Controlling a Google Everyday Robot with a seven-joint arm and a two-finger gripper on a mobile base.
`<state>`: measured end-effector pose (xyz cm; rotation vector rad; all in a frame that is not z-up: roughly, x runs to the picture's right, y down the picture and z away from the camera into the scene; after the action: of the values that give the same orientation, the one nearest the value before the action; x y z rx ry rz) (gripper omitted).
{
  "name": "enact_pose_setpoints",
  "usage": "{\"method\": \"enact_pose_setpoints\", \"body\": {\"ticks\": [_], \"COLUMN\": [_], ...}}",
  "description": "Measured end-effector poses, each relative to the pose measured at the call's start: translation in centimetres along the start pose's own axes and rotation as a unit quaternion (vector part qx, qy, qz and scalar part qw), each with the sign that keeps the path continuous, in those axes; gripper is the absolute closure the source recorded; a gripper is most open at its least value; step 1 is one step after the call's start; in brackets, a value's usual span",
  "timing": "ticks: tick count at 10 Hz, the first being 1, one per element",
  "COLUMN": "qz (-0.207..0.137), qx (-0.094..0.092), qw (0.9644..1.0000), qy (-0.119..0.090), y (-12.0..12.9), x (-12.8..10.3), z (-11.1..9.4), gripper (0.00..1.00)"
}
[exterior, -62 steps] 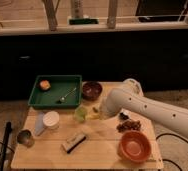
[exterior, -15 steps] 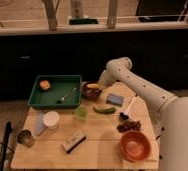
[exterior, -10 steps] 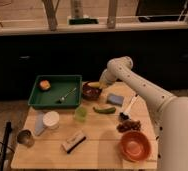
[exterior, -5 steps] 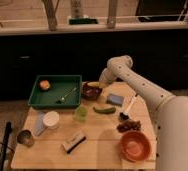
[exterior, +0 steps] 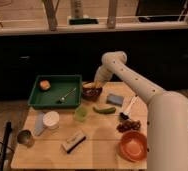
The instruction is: Place banana in purple bowl
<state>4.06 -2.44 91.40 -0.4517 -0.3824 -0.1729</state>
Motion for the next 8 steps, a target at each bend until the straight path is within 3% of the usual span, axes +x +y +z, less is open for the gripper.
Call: {"method": "enact_pose_setpoints", "body": {"ticks": [3, 5, 8], "qz": [-0.031, -0.035, -0.035], "qx": [-0.029, -0.046, -0.045], "qw": [0.9991, 0.9983, 0.9984], "qy": [-0.003, 0.0, 0.001], "y": [-0.02, 0.11, 0.12], "x": [-0.98, -0.94, -0.85], "z": [0.36, 0.37, 0.4], "gripper": [0.99, 0.83, 0.52]}}
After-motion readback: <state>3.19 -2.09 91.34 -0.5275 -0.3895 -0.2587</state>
